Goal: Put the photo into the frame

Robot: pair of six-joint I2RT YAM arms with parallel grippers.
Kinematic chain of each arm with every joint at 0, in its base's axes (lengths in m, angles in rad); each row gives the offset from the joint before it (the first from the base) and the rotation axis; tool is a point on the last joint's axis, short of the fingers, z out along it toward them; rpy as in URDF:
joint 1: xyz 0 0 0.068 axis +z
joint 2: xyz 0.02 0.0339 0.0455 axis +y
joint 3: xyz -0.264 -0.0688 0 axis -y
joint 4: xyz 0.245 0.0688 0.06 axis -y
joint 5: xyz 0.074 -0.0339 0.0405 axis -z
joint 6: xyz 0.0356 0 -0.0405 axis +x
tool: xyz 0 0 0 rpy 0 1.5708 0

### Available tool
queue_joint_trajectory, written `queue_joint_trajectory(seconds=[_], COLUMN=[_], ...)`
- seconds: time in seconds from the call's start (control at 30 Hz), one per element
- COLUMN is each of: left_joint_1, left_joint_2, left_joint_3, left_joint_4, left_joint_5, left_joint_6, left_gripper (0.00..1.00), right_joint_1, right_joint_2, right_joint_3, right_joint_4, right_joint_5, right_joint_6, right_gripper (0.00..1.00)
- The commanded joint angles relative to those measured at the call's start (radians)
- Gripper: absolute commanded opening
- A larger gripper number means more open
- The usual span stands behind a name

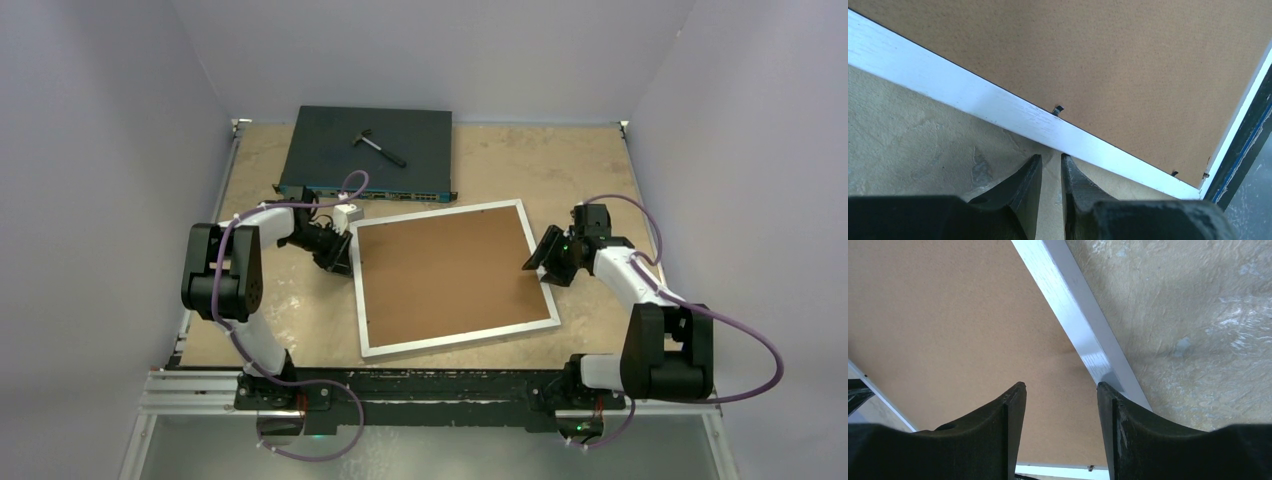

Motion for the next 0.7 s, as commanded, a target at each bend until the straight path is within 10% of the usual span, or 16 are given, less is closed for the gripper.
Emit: queue_joint_trajectory(seconds=[0.0, 0.67], left_joint_1=[0.003, 0.003], left_joint_2=[-0.016, -0.016], left_joint_3=[0.012, 0.001], left_joint_4=[0.022, 0.034], left_joint_5=[0.063, 0.087], left_joint_6=[0.007, 0.004], left_gripper=[0.19, 0.19], right_joint_1=[0.005, 0.029], right_joint_2=[0.003, -0.008], right_joint_3=[-0.032, -0.044], right_joint_4=[-0.016, -0.055], right_joint_5=[-0.016, -0.014], right_joint_6=[-0.003, 0.0], right_gripper=[0.57, 0.56])
